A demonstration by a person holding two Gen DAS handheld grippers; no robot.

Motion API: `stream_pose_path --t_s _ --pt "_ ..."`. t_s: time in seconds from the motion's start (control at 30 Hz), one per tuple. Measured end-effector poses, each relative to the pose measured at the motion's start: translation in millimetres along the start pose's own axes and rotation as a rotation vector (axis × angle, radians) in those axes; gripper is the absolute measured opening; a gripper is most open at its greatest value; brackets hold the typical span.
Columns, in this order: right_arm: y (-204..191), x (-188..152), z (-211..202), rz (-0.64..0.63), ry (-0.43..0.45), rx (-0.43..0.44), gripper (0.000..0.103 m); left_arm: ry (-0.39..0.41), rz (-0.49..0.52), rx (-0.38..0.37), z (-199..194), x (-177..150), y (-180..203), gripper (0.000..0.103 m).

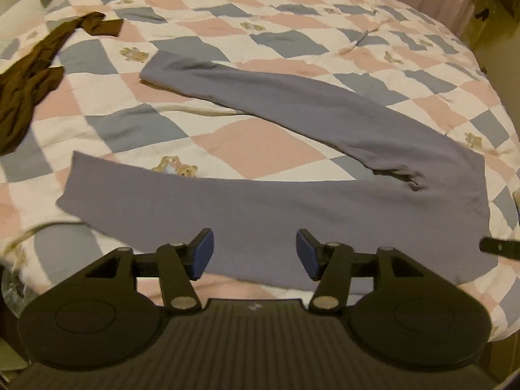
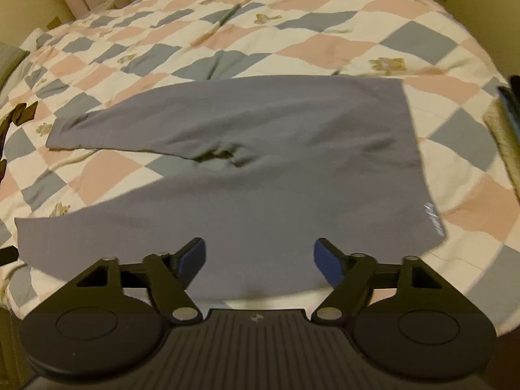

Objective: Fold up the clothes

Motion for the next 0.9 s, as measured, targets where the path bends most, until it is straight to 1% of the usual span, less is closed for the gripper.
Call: stream_pose_path --t_s 0.07,0.2,0.27,0.4,0.47,0.53,0.63,0.77,0.9 --pt "4.9 -10.1 -13.8 0.021 0.005 0.005 0.081 0.013 0.008 0.025 -16.6 -6.9 10.0 0.06" --pt "3.3 -27.2 -36.2 0.057 0.022 0.02 0.085 0.066 0.031 0.019 -46.6 -12.1 21.0 0.064" --pt "-3.0 -35.0 -45.5 0.066 0.034 0.021 0.088 0.095 0.056 0.019 -60.7 -13.7 25.8 0.067" --pt "-21.4 -51.0 -61.0 0.096 0.063 0.026 0.091 0.138 0.107 0.023 -87.3 -18.6 27.3 0.068" --pt "-32.3 -60.1 -67.7 0.121 0.074 0.036 0.094 0.157 0.129 0.032 -100.5 -23.8 22.2 0.074" --pt "-43.1 -70.4 -73.0 0.154 0.062 0.043 0.095 0.166 0.144 0.036 -109.7 -31.6 13.2 0.078" --pt "-59.8 -89.5 -79.8 0.179 0.075 0.032 0.096 0.176 0.172 0.045 -121.9 -44.2 -1.7 0.078" --pt "-82.0 -122.6 -87.9 0.187 0.098 -0.012 0.097 0.174 0.203 0.049 -132.0 -62.8 -27.3 0.079" --pt "-98.5 -155.4 -95.4 0.21 0.112 -0.034 0.097 0.175 0.219 0.034 -139.1 -80.8 -52.5 0.08"
Point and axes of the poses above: each gripper's, at about its wrist camera, not at the fingertips, and z roughly the way its jaws point, y to its right, x to its top, the point moved 1 cm from there along z, roughly the way its jaws point, and after that the axes turned 9 degrees about -y, right-handed, at the moved point
